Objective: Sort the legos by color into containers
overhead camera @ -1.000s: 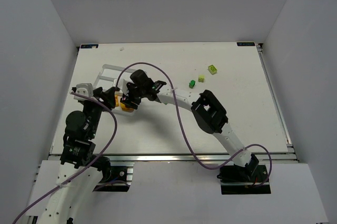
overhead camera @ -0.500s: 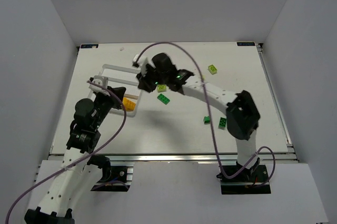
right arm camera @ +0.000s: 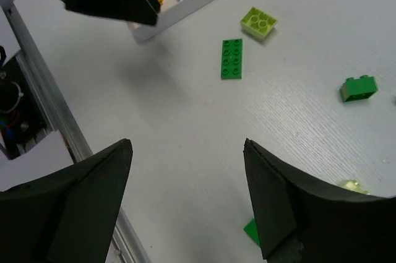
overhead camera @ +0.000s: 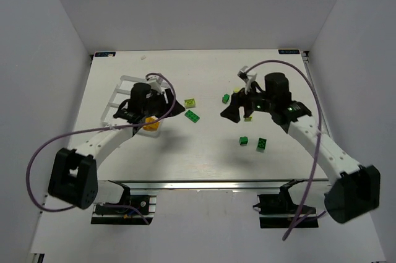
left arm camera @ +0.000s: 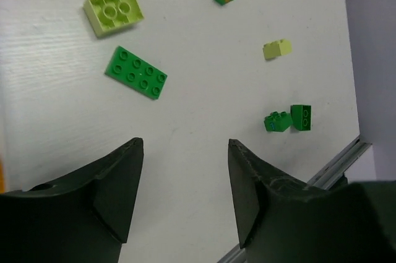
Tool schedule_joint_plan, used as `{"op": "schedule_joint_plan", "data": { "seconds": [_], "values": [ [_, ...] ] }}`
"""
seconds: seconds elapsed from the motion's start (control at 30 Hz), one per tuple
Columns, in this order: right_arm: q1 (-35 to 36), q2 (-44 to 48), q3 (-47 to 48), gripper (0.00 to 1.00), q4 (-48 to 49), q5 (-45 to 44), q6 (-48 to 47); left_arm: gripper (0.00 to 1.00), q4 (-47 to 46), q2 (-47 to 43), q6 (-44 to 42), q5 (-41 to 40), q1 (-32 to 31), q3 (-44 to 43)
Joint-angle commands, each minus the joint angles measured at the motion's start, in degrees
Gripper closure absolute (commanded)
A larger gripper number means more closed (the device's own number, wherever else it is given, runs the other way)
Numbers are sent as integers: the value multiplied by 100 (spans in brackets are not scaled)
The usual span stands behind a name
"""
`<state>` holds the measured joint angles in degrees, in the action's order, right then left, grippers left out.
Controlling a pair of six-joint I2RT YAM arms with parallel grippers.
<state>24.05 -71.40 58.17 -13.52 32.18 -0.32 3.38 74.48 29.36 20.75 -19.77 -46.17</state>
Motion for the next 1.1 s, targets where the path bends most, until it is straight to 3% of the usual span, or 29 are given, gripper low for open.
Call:
{"op": "schedule_joint_plan", "data": {
  "seconds": [0.0,0.03,0.1,0.13,0.2,0.27,0.33,0.43,0.63,1.07],
  "values": [
    [-322,810,-262,24,324,183,75,33,672,505,815,-605,-570,-655],
    [-453,968,-402,37,289,235,93,31,786,672,921,-938,-685,-778],
    [-682,1057,-604,49,367,428,146,31,1103,1138,1307,-1257,-879,-1103],
    [-831,1127,-718,61,463,499,198,30,1208,1287,1413,-1536,-1027,-1218],
    [-1095,1154,-983,65,656,710,365,29,1621,1692,1756,-1880,-1169,-1648],
    [-1393,1093,-992,61,614,911,366,28,2129,2077,2134,-2495,-1336,-2129],
    [-1543,1005,-948,47,483,1044,296,26,2587,2316,2536,-2977,-1406,-2483],
    [-1684,1031,-992,41,490,1202,304,25,3273,2843,2994,-3270,-1529,-3080],
    [-1772,1321,-1221,38,570,1246,304,24,4714,4037,3514,-3675,-1705,-4468],
    [-1773,1655,-1229,38,552,1317,392,25,5190,4830,3778,-3930,-1820,-5226]
  ]
}}
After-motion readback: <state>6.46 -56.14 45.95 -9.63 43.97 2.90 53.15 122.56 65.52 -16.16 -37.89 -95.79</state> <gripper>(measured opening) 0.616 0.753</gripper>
